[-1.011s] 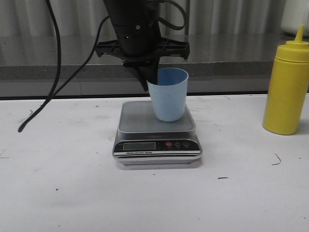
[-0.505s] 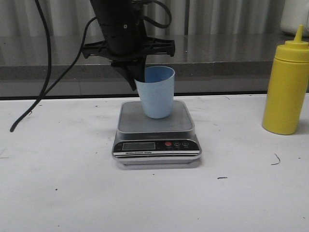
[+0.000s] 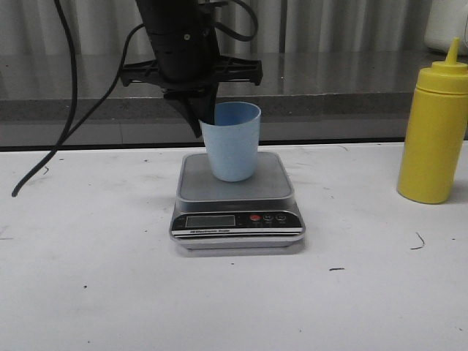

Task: Pour seasoning into cup on scale with both arms
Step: 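Lower the blue cup onto the scale platform with the left gripper, then open the left gripper and raise it away from the cup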

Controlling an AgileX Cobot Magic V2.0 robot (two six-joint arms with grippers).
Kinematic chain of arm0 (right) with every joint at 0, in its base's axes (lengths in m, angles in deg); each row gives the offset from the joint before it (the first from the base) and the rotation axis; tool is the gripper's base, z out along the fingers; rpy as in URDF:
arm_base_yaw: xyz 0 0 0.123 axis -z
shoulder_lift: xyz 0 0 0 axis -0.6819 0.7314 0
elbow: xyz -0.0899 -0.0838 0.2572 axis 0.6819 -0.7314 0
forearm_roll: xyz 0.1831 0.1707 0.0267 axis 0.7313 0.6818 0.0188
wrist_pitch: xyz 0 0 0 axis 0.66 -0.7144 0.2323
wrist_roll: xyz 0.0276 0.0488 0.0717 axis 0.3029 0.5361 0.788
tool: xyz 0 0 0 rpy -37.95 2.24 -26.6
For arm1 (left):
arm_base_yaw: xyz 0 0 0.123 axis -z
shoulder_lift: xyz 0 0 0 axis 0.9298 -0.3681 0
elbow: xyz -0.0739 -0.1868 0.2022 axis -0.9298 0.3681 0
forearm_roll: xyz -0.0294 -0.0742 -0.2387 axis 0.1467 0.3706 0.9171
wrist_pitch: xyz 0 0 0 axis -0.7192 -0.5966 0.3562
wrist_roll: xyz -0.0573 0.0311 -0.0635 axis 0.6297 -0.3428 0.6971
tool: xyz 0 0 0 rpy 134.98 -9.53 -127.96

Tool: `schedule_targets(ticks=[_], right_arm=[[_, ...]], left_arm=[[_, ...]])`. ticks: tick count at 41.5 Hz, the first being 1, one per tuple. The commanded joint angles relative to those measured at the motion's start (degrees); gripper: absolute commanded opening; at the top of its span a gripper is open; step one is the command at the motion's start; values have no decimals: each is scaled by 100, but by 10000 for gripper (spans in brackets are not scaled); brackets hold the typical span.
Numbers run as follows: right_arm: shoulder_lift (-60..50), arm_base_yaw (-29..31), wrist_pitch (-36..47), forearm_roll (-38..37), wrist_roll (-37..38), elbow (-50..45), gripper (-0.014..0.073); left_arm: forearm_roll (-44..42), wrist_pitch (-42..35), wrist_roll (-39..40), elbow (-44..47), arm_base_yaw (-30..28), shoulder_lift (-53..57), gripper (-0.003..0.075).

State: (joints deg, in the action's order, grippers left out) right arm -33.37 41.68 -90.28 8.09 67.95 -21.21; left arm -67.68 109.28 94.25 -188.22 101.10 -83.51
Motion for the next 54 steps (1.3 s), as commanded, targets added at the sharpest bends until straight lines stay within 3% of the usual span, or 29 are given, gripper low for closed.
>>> schedule_targets(ticks=[1,16,20,27,30,45,54], right_arm=[[85,9,383,-85,-52,145,508],[85,9,383,-85,-52,145,508],[85,9,383,-85,-52,145,508],[85,9,383,-85,-52,145,508],[85,9,383,-85,-52,145,508],[85,9,383,-85,-52,145,508],[85,9,383,-85,-52,145,508]], left_arm=[[-111,258,-29,-313,-26,292,-19],[-122,220,-29,-367,-26,292,1],[-112,198,-29,-367,-26,292,104],[-112,147,-40,-367,-26,292,356],[-112,147,-56,-367,-26,319,417],[-160,892,-964,-288,-26,1337,427],[-287,497,-964,804,-26,2634,427]])
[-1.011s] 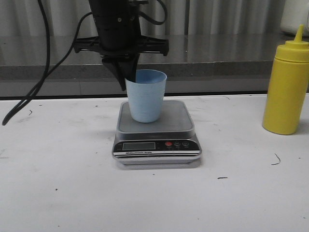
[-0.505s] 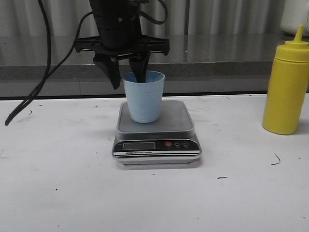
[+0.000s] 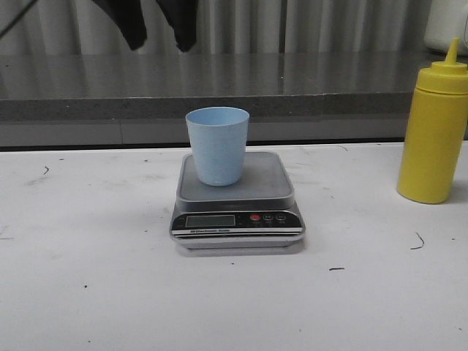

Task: Pour seasoning into cup on scale with both arms
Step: 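Open the left gripper and raise it away from the cup, then move the right gripper toward the yellow squeeze bottle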

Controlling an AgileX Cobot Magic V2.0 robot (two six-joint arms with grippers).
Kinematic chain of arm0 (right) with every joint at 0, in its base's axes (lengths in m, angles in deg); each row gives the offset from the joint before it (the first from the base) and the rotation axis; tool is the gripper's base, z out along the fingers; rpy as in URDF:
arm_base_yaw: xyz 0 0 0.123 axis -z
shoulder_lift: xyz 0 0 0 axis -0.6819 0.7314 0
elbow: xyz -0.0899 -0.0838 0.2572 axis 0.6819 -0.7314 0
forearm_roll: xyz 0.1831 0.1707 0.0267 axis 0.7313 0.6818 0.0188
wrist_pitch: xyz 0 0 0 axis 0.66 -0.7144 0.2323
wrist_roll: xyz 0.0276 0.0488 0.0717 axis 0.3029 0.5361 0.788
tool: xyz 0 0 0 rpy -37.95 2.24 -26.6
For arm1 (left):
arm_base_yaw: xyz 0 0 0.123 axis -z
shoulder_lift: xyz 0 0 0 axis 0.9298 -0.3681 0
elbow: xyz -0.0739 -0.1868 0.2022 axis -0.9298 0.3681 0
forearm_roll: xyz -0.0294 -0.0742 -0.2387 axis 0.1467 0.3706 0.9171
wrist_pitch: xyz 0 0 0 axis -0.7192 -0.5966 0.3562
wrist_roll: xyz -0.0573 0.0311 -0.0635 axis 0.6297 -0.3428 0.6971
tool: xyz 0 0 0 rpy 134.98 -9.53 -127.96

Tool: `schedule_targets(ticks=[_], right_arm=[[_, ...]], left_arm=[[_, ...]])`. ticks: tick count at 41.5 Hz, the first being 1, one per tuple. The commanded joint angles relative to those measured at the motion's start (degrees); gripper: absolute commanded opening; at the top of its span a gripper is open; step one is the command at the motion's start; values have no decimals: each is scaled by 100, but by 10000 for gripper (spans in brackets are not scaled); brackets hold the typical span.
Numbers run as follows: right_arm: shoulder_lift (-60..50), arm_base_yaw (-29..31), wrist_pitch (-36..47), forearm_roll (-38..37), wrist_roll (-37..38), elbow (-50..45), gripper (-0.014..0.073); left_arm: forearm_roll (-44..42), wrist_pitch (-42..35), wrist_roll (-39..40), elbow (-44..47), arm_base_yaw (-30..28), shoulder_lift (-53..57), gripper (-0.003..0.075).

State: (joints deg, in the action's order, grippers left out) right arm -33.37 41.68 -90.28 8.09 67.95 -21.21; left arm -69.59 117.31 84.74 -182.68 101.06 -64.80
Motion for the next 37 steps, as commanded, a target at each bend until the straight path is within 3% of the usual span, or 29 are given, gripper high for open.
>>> schedule_targets(ticks=[1,18,37], right_arm=[[85,9,383,-85,-52,145,508],[85,9,383,-85,-52,145,508],[85,9,383,-85,-52,145,508]], left_arm=[[-110,-350,-14,438,-23,954,427],[-124,-976,-14,2998,-23,3500,427],[-124,-1050,-14,4912,-23,5297,427]])
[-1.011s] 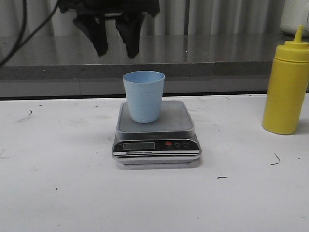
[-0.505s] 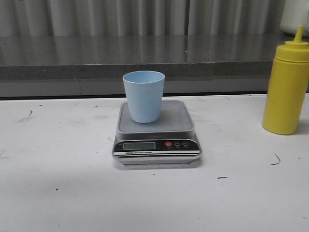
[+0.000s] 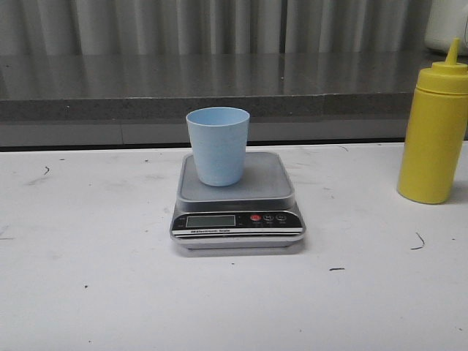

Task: Pour seasoning into cup on scale with both arms
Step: 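Move the right gripper toward the yellow squeeze bottle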

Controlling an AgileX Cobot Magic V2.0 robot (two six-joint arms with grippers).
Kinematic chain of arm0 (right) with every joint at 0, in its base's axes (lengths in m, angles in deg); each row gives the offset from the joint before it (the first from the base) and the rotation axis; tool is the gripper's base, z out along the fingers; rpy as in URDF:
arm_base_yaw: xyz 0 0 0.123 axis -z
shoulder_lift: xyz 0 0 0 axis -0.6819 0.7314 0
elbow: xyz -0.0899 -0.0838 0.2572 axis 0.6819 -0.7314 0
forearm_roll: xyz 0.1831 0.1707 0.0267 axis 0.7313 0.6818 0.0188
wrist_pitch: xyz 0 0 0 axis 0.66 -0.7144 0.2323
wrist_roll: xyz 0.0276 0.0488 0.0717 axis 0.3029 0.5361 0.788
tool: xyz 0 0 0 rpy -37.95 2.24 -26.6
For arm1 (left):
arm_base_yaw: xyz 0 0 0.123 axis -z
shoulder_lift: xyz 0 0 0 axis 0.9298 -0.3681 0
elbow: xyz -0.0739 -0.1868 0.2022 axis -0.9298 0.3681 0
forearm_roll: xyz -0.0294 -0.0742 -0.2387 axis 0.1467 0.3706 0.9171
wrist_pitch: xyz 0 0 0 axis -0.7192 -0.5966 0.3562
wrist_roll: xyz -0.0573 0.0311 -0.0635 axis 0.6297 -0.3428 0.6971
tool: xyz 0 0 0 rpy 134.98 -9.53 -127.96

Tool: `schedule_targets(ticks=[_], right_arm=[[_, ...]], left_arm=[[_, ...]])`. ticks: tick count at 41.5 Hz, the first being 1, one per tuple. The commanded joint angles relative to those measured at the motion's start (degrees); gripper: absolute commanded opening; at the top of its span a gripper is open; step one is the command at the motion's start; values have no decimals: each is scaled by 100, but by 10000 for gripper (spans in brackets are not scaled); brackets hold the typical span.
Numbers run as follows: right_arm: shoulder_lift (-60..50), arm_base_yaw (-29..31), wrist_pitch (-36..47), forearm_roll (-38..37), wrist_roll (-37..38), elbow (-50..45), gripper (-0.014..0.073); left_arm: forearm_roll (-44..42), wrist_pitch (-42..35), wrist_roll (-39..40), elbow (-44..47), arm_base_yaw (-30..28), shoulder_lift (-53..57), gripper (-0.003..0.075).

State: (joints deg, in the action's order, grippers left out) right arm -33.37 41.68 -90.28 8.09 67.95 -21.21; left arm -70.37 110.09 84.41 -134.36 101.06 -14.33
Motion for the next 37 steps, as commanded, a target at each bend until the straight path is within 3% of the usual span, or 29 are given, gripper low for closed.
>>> schedule_targets(ticks=[1,12,37], right_arm=[[85,9,383,-85,-52,145,508],[85,9,383,-85,-52,145,508],[85,9,394,-85,-52,145,508]], left_arm=[[-47,-328,20,147,-23,324,427],[12,-328,20,694,-23,724,427],[12,-328,20,709,-23,732,427]])
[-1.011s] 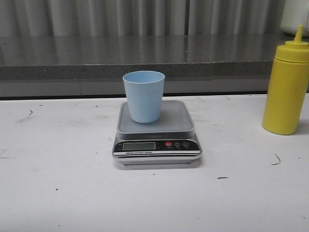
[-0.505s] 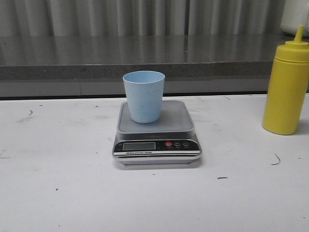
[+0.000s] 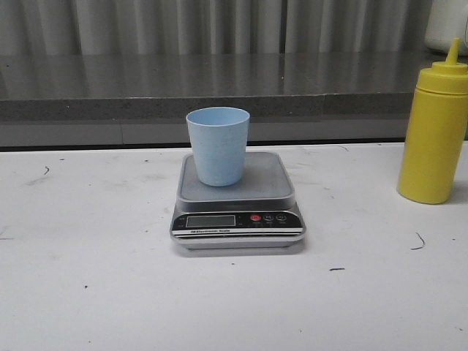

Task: Pour seasoning into cup on scale with both arms
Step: 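Move the right gripper toward the yellow squeeze bottle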

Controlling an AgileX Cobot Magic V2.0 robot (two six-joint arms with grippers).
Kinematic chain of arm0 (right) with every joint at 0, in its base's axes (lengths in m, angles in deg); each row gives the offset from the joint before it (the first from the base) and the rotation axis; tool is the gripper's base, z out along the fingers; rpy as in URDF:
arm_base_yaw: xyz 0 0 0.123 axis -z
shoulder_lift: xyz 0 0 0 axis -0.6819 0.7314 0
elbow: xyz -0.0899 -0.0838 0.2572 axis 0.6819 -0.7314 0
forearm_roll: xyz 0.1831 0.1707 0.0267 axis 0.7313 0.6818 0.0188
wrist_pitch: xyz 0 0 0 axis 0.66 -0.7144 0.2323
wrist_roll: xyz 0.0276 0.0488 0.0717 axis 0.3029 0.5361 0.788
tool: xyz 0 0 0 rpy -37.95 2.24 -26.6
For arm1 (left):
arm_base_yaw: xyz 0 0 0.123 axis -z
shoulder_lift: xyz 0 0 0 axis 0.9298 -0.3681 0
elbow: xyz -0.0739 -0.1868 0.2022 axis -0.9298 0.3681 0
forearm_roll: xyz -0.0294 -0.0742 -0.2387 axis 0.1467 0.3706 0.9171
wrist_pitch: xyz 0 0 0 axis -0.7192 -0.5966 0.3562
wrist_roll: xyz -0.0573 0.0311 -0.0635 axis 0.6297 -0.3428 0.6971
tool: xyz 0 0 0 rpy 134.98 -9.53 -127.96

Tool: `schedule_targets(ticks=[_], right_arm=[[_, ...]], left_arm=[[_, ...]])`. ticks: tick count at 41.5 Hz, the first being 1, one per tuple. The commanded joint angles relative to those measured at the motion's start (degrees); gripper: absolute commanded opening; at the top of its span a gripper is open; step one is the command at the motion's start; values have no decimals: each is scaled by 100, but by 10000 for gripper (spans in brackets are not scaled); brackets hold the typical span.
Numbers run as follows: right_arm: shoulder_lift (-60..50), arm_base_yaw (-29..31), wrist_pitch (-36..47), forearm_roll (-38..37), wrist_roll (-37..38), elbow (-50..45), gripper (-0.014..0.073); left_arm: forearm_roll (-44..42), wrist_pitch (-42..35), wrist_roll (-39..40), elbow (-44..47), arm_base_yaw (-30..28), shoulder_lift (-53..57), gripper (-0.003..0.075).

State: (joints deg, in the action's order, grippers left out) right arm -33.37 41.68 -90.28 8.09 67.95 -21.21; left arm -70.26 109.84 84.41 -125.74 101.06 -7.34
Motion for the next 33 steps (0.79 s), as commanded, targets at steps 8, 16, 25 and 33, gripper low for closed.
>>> schedule_targets(ticks=[8,16,25,33], right_arm=[[85,9,488,-85,-52,118,508],[90,9,736,-85,-52,118,510],[536,9,1321,-85,-1,118,629],[1338,9,2175,-90,-1,118,654]], left_arm=[[1,-302,20,-153,-23,34,427],[1,-302,20,-153,-23,34,427],[1,-302,20,-153,-23,34,427],[1,-302,20,-153,-23,34,427]])
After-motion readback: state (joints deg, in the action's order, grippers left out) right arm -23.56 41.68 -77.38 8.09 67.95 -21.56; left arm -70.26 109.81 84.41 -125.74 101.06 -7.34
